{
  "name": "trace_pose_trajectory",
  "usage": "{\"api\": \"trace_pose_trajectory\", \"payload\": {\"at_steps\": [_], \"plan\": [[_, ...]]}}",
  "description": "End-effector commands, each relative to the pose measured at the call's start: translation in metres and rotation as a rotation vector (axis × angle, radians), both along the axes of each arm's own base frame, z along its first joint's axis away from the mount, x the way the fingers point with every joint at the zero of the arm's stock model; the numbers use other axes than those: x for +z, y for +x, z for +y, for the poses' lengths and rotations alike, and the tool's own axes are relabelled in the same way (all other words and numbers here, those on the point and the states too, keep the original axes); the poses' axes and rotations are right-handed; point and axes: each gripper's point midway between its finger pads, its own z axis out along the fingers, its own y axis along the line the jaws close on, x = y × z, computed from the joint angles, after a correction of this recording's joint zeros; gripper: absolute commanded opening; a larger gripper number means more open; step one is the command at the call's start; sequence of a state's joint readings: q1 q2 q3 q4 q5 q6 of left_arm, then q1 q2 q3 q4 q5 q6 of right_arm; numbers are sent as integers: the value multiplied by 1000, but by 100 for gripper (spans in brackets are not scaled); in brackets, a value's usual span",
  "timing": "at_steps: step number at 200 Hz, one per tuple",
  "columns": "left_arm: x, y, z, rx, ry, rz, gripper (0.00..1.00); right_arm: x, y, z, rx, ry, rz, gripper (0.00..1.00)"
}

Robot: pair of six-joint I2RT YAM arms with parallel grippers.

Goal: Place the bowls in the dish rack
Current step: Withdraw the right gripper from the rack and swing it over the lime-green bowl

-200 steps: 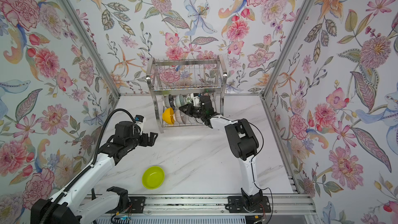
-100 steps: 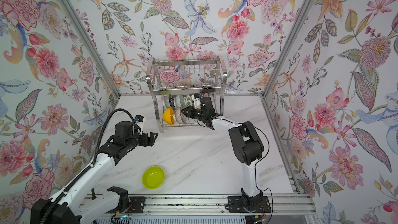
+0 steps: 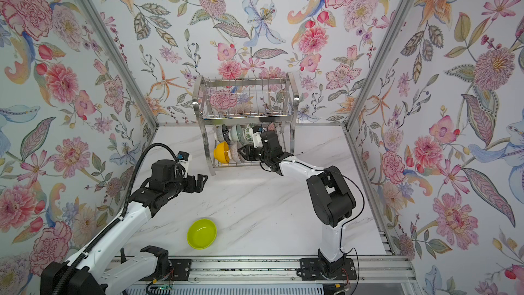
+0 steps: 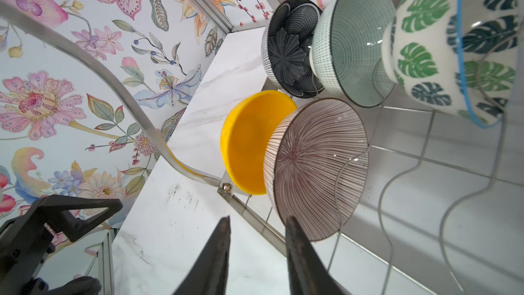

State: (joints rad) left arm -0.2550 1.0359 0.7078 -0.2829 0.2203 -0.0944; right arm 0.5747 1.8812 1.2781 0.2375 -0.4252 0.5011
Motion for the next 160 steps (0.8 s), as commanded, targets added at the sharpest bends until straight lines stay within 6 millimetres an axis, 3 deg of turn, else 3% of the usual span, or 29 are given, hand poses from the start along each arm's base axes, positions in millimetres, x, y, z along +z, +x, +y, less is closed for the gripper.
{"api": "trace_pose_trajectory", "payload": {"at_steps": [1,63,160], "plan": [[0,2,5,17,17,-3,99,23,-12,0,17,-25,-89,35],[3,1,6,20,13,-11,99,27,-62,10,125,-136,-164,36],[9,0,10,47,16,-11,99,11,-125,38,289,-225,-167,37]]}}
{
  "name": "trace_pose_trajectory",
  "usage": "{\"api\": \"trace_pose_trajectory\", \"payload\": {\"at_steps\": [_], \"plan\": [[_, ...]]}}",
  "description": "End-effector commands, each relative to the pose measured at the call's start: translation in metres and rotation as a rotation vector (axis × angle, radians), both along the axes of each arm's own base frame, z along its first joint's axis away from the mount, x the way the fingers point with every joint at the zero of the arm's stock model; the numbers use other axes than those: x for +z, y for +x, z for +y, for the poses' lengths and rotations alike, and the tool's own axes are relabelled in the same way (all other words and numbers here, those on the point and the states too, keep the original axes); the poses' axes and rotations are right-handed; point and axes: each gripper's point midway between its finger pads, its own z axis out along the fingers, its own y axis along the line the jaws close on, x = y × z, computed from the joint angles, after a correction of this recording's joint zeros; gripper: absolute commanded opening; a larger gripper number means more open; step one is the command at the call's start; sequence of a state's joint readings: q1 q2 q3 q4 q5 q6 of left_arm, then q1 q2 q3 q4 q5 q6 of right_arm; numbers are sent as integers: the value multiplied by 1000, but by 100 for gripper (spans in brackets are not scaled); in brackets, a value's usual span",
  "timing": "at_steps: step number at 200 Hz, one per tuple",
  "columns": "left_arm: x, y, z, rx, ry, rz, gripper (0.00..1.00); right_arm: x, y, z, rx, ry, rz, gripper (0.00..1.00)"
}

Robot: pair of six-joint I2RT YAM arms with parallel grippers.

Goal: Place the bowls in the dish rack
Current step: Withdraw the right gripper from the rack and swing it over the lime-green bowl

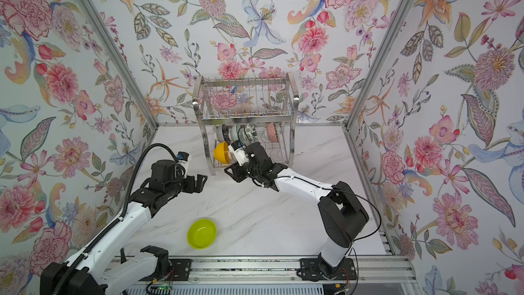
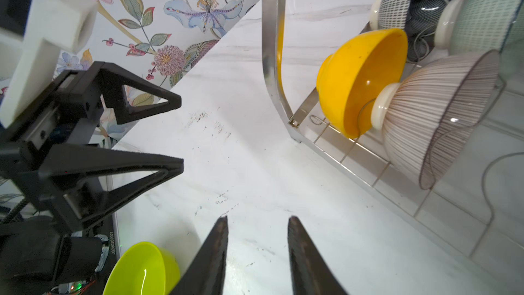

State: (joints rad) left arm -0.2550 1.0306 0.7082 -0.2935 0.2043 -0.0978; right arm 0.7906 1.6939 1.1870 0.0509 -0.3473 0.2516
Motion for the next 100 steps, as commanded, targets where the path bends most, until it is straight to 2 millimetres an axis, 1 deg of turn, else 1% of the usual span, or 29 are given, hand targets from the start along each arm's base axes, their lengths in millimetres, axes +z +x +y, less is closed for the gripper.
{"api": "trace_pose_trajectory", "payload": {"at_steps": [1,64,100], "plan": [[9,1,7,33,10,-15,99,-1,-16,-2,32,-42,-14,37],[11,0,10,47,22,-12,99,-16,-50,18,137,-113,-10,38],[11,0,10,48,22,-5,99,-26,-66,27,198,-168,-9,39]]}}
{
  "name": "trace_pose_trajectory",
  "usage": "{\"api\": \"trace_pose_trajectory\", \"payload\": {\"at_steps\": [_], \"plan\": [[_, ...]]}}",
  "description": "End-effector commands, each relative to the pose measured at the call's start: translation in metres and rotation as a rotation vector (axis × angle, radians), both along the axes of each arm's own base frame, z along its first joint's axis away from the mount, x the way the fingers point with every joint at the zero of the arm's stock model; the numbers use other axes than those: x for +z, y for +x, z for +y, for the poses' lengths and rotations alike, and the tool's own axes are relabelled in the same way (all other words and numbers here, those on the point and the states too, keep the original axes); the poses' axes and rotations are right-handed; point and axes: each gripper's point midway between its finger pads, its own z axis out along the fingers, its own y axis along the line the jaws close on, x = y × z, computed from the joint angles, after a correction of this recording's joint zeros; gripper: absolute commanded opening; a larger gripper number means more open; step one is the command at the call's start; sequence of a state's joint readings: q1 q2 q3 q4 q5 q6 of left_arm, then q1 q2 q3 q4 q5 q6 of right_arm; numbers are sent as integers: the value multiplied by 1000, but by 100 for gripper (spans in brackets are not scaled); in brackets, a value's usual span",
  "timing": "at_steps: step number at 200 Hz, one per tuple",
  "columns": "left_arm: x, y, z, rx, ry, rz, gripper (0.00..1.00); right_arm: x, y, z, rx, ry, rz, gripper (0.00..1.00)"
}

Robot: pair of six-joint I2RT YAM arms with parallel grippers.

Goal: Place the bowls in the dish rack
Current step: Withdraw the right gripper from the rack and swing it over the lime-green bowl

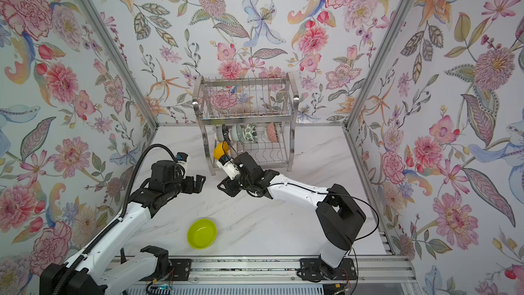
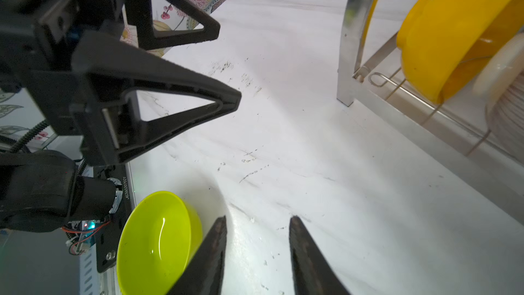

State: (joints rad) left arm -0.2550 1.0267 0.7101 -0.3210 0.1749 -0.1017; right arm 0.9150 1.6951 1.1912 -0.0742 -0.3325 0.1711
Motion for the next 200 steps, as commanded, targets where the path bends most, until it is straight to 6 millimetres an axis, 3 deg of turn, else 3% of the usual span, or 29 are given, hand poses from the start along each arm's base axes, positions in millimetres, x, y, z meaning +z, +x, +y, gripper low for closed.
{"api": "trace_pose_trajectory", "payload": {"at_steps": [1,143,200], "plan": [[14,2,4,22,1,-23,99,-2,-7,5,45,-48,-21,39],[10,0,8,31,22,1,99,-33,-55,20,232,-251,-24,40],[5,0,24,98,96,27,99,-50,-74,20,301,-334,-40,40]]}}
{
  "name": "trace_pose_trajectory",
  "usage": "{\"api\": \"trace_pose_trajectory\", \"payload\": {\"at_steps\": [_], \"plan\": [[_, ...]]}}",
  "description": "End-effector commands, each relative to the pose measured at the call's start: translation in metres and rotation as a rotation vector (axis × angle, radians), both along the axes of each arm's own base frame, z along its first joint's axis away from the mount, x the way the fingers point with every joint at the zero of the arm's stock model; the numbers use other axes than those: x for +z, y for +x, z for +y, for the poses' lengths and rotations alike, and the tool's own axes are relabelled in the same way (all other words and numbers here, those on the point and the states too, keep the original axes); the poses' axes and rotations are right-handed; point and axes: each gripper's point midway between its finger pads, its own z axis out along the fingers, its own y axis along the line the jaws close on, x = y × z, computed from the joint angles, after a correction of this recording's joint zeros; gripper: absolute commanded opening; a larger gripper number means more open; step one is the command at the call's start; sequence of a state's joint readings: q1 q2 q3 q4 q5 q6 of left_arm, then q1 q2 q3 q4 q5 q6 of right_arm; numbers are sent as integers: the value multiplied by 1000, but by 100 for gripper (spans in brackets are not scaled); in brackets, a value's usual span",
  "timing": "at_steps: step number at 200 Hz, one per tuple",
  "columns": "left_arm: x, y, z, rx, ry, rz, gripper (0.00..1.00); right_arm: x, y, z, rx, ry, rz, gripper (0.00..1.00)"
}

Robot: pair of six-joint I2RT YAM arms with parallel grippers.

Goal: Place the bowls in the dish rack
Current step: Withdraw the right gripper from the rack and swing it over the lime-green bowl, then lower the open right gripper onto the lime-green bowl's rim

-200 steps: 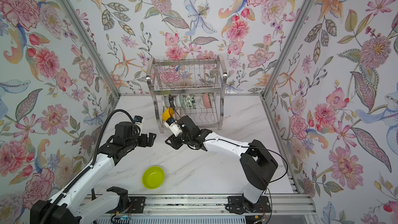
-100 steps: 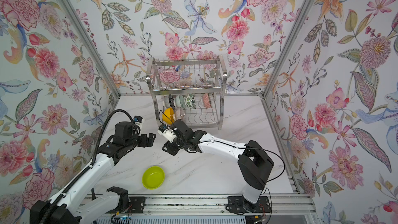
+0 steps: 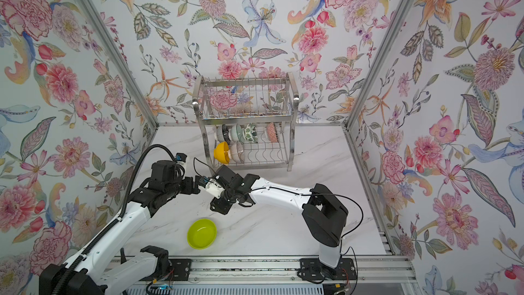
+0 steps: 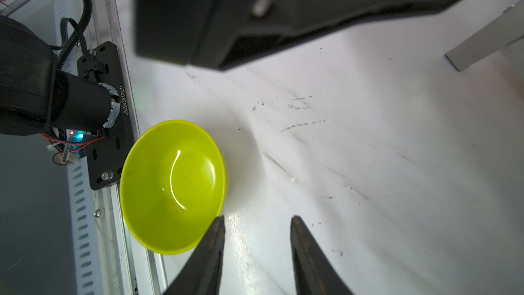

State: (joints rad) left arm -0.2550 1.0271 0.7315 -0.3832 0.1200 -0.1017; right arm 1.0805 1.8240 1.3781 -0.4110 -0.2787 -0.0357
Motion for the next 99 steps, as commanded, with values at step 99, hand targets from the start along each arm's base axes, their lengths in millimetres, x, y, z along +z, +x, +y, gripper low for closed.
{"api": "trace_pose_trajectory", "payload": {"at_steps": [99], "plan": [[-3,12,72,372,212,95,99,-33,-11,-2,93,-159,-52,41]]}}
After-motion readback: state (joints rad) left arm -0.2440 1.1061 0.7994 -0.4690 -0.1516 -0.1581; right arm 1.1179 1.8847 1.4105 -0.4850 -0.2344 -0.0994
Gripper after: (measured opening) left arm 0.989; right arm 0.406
